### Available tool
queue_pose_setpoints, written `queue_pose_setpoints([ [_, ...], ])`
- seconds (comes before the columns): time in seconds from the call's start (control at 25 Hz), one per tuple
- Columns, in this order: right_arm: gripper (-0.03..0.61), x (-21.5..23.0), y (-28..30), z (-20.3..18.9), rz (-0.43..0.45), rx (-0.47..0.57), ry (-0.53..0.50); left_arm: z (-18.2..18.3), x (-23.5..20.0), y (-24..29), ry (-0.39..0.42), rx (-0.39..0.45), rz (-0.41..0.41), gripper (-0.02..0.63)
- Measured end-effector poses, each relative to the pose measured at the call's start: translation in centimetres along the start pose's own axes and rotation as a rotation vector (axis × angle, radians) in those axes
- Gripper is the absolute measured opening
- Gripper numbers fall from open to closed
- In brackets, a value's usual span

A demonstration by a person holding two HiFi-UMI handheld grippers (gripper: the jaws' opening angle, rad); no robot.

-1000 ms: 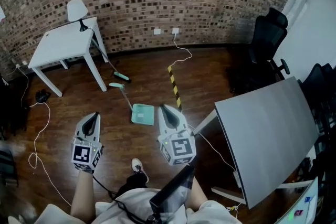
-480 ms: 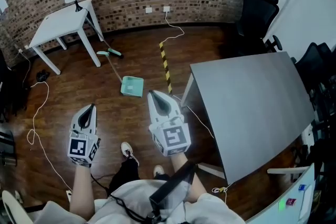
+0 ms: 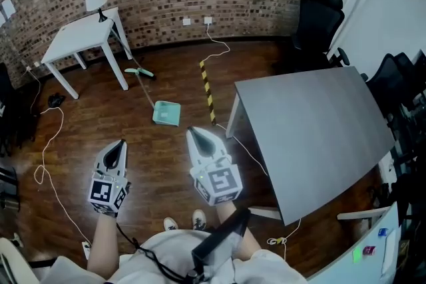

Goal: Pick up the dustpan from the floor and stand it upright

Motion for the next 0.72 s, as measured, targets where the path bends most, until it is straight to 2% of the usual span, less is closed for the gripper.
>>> queue_pose_setpoints([
  [0.2,-0.014,-1.7,0.2,0.1,-0.010,-0.026,-0.004,0.2,-1.1,-1.1,-0.001,0.012,0.009,-0.009],
  [0.32,-0.014,-2.6,0.6,0.5,-0.018,-0.044,-0.050,0.1,-1.7,-1.3,0.011,0.026,-0.007,-0.009],
  [0.44,-0.014,-3.4,1.0,1.0,-0.037,-0.032,-0.084,0.2,-2.4,-1.4,0.011,0.014,-0.011,-0.009],
  [0.72,-0.014,-4.4,1.0,1.1,-0.050,-0.028,-0.088,-0.2,-3.0,-1.8,0.003,0.016,-0.029,-0.009],
])
Point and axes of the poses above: the fingertips, and each gripper's own axes: y forward along the fingers, x to its right, z out of its top, the point moved 10 cm from there along -y, backward along the fingers, and after that the axes turned 12 degrees about z, right-handed, at the moved point
